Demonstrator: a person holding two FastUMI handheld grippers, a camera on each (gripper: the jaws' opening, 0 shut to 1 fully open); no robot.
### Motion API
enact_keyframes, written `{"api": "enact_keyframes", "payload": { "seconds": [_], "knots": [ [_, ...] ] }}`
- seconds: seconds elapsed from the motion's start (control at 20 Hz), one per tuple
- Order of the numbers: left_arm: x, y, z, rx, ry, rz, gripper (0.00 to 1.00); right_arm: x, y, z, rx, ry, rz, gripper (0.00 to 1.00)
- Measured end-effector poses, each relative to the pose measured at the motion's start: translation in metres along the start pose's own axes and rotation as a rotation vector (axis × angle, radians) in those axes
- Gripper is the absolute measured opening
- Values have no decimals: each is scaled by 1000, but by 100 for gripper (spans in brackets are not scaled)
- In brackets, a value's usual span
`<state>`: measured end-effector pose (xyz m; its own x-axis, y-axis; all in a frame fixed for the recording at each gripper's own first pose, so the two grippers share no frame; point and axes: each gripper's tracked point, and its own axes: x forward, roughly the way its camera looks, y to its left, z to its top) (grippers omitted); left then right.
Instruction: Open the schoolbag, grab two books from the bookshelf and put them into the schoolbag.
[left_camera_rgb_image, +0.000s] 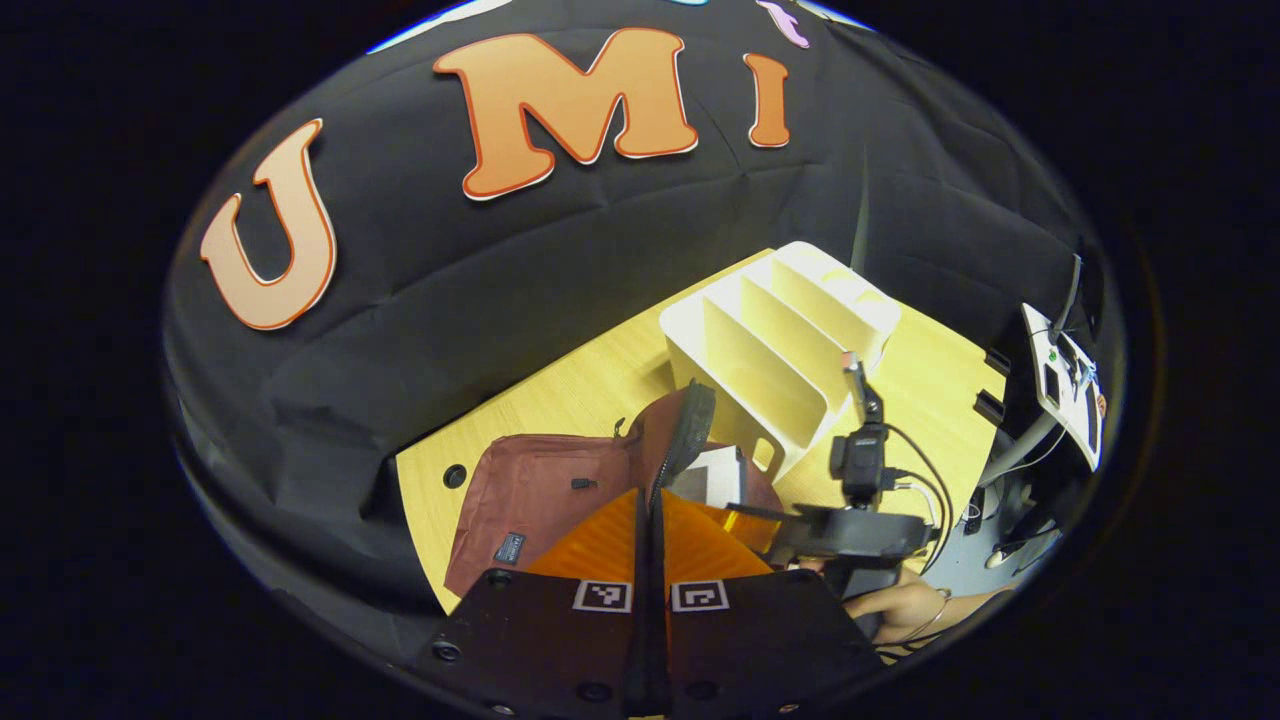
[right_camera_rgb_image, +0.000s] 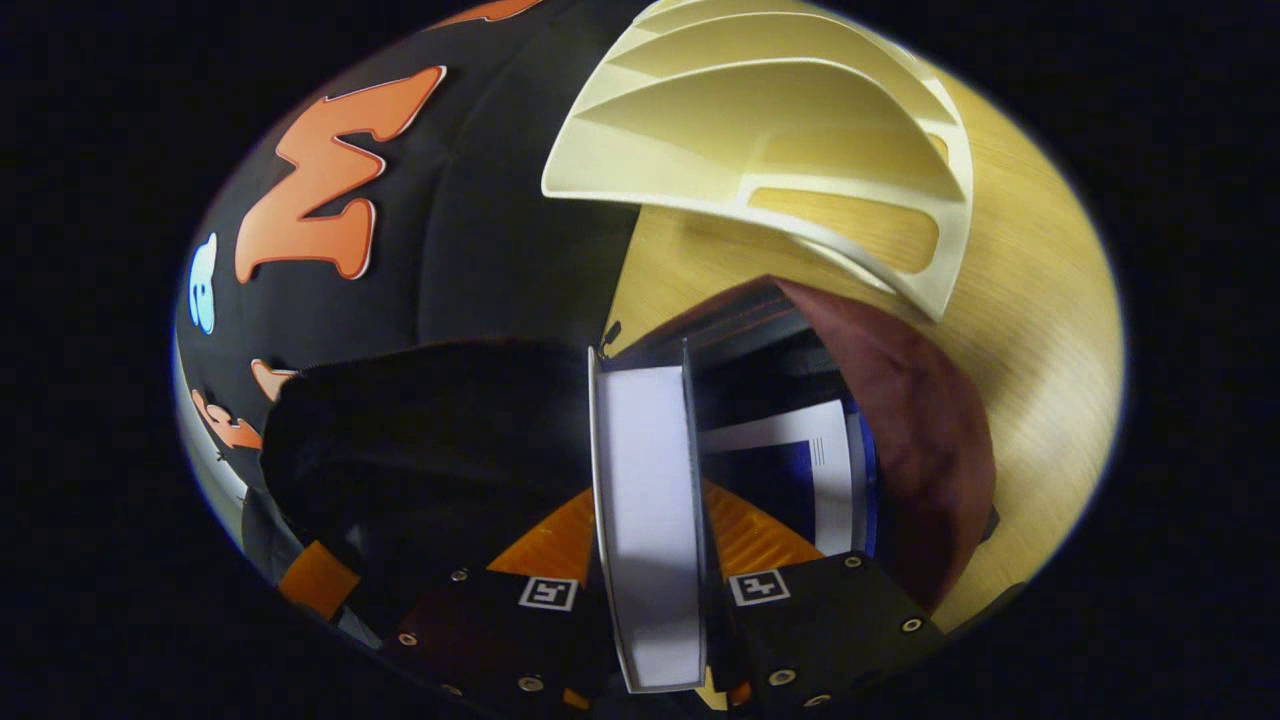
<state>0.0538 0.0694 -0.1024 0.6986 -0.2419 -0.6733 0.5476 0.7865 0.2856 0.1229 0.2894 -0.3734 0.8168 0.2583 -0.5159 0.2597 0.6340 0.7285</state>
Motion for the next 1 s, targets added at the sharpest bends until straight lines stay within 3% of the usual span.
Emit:
{"api": "enact_keyframes", "payload": {
  "seconds": [0.1,0.25,0.3,0.35,0.45,0.7,1.0],
  "knots": [
    [1,0,-2,-21,0,-2,0,0,-15,-7,-13,31,-65,45],
    [2,6,-8,-41,3,5,0,-5,-45,-12,-27,63,-158,66],
    [2,6,-10,-41,2,4,1,-11,-46,-13,-35,69,-159,69],
    [1,6,-11,-40,0,6,1,-10,-45,-15,-34,71,-145,82],
    [1,5,-10,-51,-5,-3,0,-15,-45,-11,-40,62,-161,97],
    [2,7,-17,-95,-8,-16,0,-38,-54,20,-53,9,-185,98],
    [3,6,-20,-96,-16,-5,1,-88,-65,88,-117,-55,-201,97]
  ]
}}
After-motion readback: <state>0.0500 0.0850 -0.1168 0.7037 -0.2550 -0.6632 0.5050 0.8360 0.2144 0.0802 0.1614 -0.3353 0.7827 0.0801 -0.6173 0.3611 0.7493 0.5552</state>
